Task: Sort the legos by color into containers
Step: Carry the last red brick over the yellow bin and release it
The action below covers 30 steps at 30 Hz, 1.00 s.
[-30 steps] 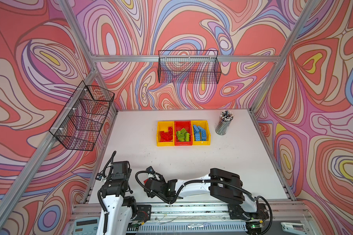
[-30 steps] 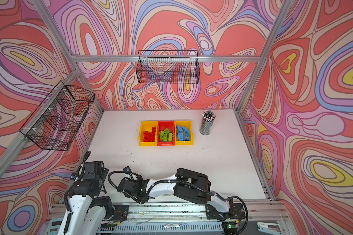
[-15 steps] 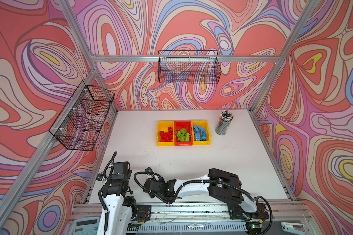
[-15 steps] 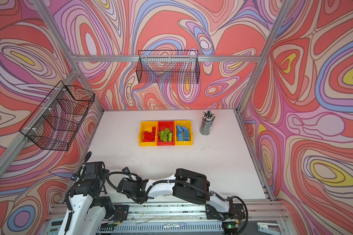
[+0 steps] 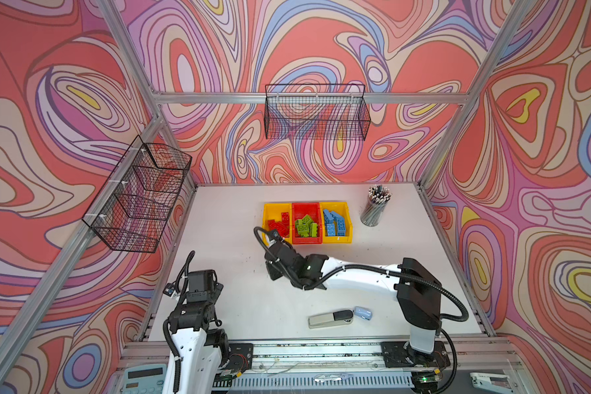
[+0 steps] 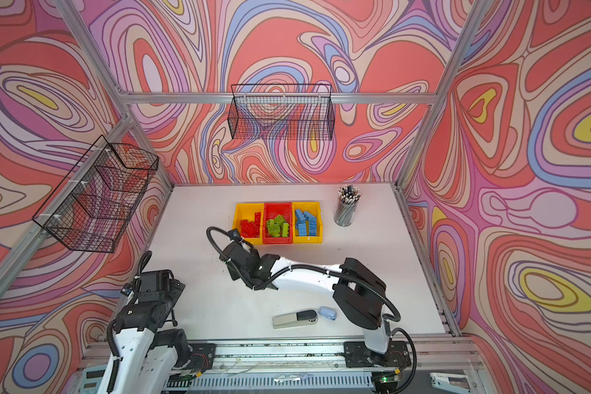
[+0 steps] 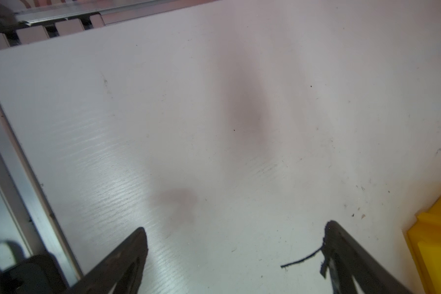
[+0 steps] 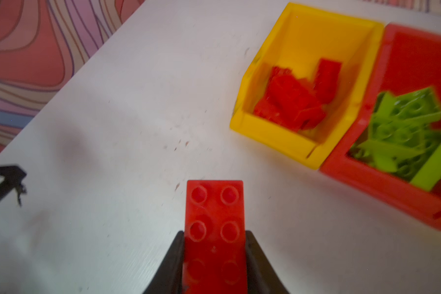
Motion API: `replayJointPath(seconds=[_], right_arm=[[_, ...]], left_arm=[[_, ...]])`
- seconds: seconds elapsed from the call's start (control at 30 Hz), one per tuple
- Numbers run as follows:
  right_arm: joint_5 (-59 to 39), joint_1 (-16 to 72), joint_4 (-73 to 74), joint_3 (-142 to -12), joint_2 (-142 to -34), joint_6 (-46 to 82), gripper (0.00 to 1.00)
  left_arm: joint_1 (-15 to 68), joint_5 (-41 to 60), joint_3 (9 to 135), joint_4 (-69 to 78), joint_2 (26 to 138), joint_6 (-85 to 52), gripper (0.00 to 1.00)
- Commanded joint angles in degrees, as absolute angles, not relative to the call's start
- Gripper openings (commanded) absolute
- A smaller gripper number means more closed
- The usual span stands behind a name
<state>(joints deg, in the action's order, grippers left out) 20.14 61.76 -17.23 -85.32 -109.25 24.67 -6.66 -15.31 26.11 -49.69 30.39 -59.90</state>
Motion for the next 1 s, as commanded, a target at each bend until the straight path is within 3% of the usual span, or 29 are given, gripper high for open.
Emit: replayJointPath(seconds=[0.0,0.3,0.57,0.73,0.8,0.9,0.97], right_arm=[[18.2,56.7,-21.5,-90.0,-111.8,18.1,0.29],[12.7,47.9,-25.7,-107.3,-124.4,13.0,0.29],[10.1,45.2,-31.5,-125.2,-137.3,11.5,0.3],[8.5,44.4,-33.7,-132.8,-142.9,11.9,0.33],[8.0,44.3,-34.0,-134.6,-144.0,12.0,0.44],[7.1,44.2,-33.1,-135.2,-143.9,11.9,0.79],[7.1,44.2,-32.8,-136.0,-143.3,11.9,0.89]], left_arm=[[-5.8,-12.5,24.6,-48.8,30.0,-56.7,0.93],[5.6,-11.6,24.0,-41.6,31.9,-50.2,0.92],[6.7,-5.0,26.4,-34.6,37.6,-43.1,0.93],[8.8,-7.2,28.8,-31.1,43.1,-41.7,0.93],[8.9,-7.6,31.7,-29.7,45.9,-40.3,0.94],[8.9,-8.2,35.0,-28.7,49.8,-37.9,0.94],[9.0,-8.6,36.8,-28.3,51.3,-35.9,0.94]])
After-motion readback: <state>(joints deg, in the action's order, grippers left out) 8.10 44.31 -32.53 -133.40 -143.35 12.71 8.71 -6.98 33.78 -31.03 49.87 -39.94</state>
